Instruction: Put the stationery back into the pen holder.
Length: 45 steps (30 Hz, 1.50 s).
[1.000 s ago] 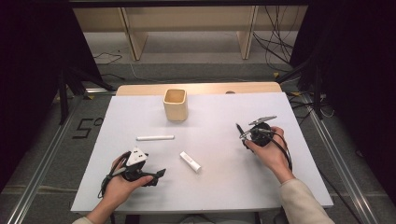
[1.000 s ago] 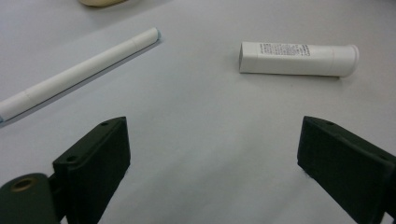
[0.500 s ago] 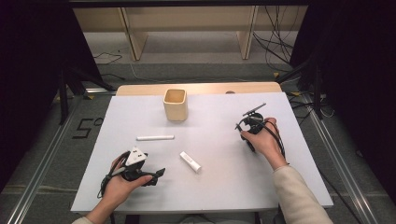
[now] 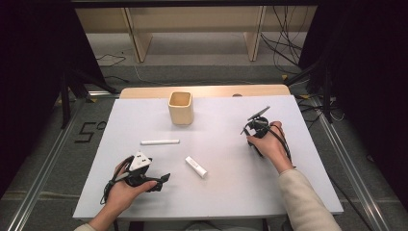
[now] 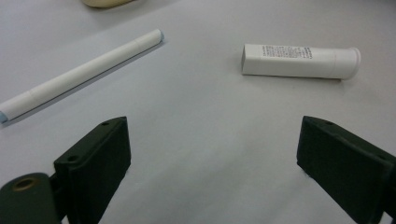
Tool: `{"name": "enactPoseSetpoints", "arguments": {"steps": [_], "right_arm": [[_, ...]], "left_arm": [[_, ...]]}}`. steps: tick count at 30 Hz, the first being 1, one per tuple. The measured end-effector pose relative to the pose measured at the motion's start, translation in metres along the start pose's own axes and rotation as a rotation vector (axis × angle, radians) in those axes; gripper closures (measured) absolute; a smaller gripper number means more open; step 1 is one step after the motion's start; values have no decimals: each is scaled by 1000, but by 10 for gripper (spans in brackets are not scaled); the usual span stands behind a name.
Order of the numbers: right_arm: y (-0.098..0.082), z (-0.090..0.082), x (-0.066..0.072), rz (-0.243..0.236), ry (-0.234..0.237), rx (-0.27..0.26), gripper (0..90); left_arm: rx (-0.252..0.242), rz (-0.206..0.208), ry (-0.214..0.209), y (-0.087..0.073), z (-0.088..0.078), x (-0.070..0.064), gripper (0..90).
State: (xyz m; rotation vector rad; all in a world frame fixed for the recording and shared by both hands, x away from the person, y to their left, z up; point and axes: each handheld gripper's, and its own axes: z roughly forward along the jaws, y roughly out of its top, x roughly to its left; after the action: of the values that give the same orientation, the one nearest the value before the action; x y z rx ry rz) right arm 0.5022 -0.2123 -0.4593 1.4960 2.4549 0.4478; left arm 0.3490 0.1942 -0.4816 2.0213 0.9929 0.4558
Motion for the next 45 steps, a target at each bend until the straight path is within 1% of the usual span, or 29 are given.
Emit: {"name": "enactPoseSetpoints", "arguments": {"steps": [6, 12, 19, 25, 27, 28, 30, 43, 45], "right_arm": [[1, 0, -1, 10, 2, 7, 662], [5, 1, 0, -7, -4, 30, 678], [7, 1, 1, -22, -10, 45, 681], [8, 1, 1, -9, -15, 49, 710], [8, 1, 0, 3, -9, 49, 715], [8, 1, -1, 5, -17, 50, 721], [8, 1, -1, 12, -12, 50, 728], [11, 2, 1, 3, -19, 66, 748], [11, 2, 1, 11, -19, 69, 748]], "left_arm": [[-2, 0, -1, 0, 0, 0, 98], [-1, -3, 0, 0, 0, 0, 98], [-2, -4, 0, 0, 0, 0, 99], [-1, -4, -1, 0, 0, 0, 99], [-1, -3, -1, 0, 0, 0, 100], [-1, -3, -1, 0, 0, 0, 100], [-1, -3, -1, 0, 0, 0, 100], [-1, -3, -2, 0, 0, 0, 102], [-1, -4, -2, 0, 0, 0, 103]]}}
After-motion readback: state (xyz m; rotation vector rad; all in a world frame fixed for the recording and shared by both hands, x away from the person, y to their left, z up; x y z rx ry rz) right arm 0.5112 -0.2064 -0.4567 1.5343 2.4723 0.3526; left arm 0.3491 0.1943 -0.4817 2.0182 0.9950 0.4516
